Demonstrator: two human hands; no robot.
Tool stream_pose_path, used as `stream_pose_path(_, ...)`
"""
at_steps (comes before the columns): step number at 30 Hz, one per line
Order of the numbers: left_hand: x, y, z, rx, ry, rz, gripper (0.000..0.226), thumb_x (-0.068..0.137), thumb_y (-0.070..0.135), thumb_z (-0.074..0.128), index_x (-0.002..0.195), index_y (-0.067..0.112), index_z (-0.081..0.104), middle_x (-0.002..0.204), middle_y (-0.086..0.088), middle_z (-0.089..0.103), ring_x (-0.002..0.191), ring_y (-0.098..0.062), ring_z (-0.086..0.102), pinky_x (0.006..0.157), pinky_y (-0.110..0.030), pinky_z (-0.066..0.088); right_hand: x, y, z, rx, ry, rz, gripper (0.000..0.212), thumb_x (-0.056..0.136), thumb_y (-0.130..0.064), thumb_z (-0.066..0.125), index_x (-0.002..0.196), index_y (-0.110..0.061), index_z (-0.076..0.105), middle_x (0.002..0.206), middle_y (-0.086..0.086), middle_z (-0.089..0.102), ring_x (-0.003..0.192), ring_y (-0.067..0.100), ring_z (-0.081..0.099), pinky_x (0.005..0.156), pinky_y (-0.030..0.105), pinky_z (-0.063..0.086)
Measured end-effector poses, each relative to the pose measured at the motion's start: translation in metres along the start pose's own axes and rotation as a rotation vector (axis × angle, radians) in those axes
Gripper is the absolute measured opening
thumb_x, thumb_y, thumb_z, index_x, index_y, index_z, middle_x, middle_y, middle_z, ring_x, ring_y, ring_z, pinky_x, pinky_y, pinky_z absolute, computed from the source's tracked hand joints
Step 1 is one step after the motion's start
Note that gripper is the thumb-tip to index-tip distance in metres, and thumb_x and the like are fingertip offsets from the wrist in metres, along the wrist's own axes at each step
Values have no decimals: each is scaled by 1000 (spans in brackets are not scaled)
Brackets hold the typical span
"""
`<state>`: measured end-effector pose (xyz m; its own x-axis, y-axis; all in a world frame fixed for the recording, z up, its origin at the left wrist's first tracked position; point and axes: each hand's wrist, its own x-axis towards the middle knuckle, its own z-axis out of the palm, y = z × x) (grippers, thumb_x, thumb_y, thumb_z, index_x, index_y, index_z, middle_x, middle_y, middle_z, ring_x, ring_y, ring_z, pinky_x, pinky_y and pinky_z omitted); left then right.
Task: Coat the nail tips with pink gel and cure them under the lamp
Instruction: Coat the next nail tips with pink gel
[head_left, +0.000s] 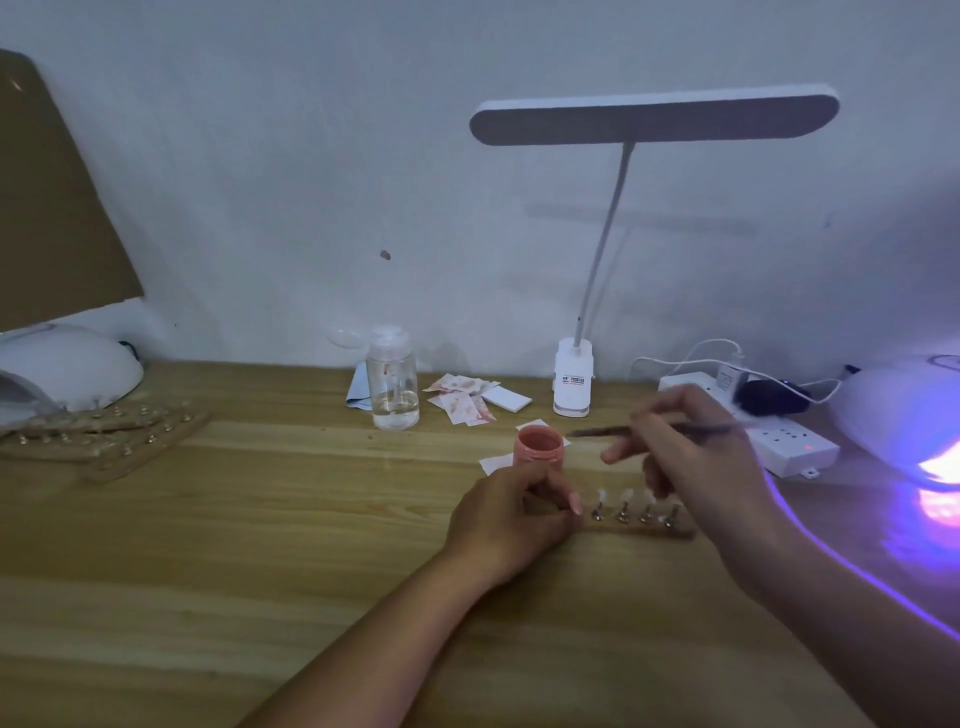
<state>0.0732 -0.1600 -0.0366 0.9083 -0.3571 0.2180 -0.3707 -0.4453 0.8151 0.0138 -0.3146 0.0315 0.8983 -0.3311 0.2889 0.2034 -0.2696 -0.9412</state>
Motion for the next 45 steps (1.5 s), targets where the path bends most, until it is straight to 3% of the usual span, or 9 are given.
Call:
stream_pose_path(2,0,0,0,4,4,-2,9,78,34,76,79,39,69,80,29,67,70,10,55,73,-23,45,21,-8,8,-96,-39,8,8,82,-19,59,79,-20,52,70,-1,74,44,7,45,52,28,38)
stream_pose_path(7,0,0,-1,42,3,3,15,78,39,75,72,47,64,79,30,65,73,6,56,71,-22,44,48,-3,28,-383,-97,31,16,80,-17,61,64,-17,64,57,-8,70,42,-7,48,57,27,37)
stream_pose_path(12,1,0,-1,52,5,4,16,78,39,76,71,48,64,85,27,67,77,2,57,72,-23,45,55,7,34,-605,-160,28,18,81,-25,65,65,-18,70,53,-12,67,50,-1,53,54,23,35)
stream_pose_path(18,2,-3,-1,30,4,2,15,77,38,76,73,48,65,81,28,64,72,2,54,69,-23,41,33,0,21,-239,32,7,13,89,-24,54,76,-22,55,63,-3,72,49,3,55,56,28,42)
stream_pose_path(21,1,-2,0,21,0,10,18,77,35,75,72,48,65,77,32,62,70,6,53,69,-22,41,-1,2,5,146,19,115,10,97,-16,50,91,-14,58,77,6,76,59,14,65,55,27,51)
stream_pose_path(24,2,-3,0,13,4,26,16,77,33,77,71,44,66,76,33,63,72,9,55,70,-22,42,-32,16,-6,250,23,149,6,92,-8,58,90,-4,61,74,7,74,59,13,64,56,22,55)
stream_pose_path(28,2,-3,0,-2,1,52,16,77,31,77,74,43,67,76,31,64,71,11,56,65,-19,38,-40,37,-7,253,92,169,12,90,3,59,80,0,54,56,13,66,41,12,53,43,16,46)
stream_pose_path(33,1,-4,0,-5,-4,50,18,77,29,77,71,42,66,72,31,63,64,13,52,62,-19,35,-38,54,-7,202,27,116,11,89,6,60,80,0,56,67,16,71,54,18,60,52,18,50)
stream_pose_path(45,3,-5,2,-17,4,31,9,78,30,78,76,33,70,73,24,65,58,8,51,64,-24,38,-46,47,-5,114,-74,4,10,82,2,69,85,-3,60,74,10,74,64,6,66,61,13,48)
